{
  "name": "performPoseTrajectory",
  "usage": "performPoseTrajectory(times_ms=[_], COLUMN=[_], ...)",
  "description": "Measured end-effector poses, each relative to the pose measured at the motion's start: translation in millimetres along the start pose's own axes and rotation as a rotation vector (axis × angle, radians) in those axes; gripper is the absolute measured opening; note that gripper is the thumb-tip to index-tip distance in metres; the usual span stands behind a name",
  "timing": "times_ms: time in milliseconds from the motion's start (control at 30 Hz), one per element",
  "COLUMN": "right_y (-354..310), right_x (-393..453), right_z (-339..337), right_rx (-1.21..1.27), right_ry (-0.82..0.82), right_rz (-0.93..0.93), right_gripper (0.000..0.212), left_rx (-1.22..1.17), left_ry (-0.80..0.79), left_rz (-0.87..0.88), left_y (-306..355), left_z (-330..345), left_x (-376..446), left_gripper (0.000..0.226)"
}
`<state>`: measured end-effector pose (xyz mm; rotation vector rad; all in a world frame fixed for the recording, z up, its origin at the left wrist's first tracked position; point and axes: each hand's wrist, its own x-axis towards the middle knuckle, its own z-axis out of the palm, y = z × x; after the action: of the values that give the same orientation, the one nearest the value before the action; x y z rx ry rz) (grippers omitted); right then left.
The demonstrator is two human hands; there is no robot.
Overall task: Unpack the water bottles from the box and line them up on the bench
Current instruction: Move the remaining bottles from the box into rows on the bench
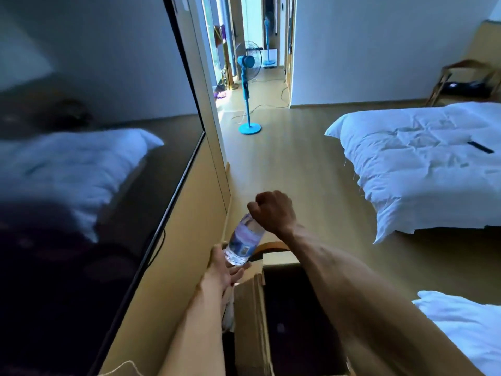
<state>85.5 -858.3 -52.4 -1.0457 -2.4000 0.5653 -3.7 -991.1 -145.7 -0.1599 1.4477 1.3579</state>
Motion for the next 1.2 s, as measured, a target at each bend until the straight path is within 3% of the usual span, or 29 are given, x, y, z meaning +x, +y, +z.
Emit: performPoseTrajectory(times_ms=[167,333,467,500,567,700,967,1067,1200], right_y=[-58,-99,-120,-127,-139,-150,-192,-232,-284], right_x=[-21,-37,-70,-80,-104,-154,-276,-337,-422], right_z=[15,29,25,22,18,14,33,21,-14], right_rx=[0.216,0.333,0.595,0.634,0.659,0.713,0.836,0.884,0.962], right_ry=[0.138,0.014,-0.046,-0.066,-0.103,-0.235,-0.638,-0.740,-0.828], right_rz=[-0.034,-0.162,-0.145,-0.161,-0.231,-0.237,-0.018,-0.163,-0.416], right_gripper=[0.022,0.025,0.023,0.023,0.023,0.017,0.022,0.012,0.011], left_rx=[-0.285,-0.486,-0.622,-0.617,-0.544,-0.597,-0.795,-0.919,-0.975], left_ry=[0.142,0.234,0.211,0.193,0.198,0.300,0.501,0.574,0.525], left_rz=[0.133,0.271,0.287,0.284,0.280,0.372,0.540,0.570,0.593], left_y=[3,-14,-46,-56,-75,-129,-246,-288,-346], left_z=[-32,-64,-88,-91,-91,-91,-142,-166,-180], left_x=[-35,-80,-117,-127,-151,-191,-313,-359,-414], left_gripper=[0.056,0.062,0.078,0.083,0.073,0.051,0.058,0.062,0.064])
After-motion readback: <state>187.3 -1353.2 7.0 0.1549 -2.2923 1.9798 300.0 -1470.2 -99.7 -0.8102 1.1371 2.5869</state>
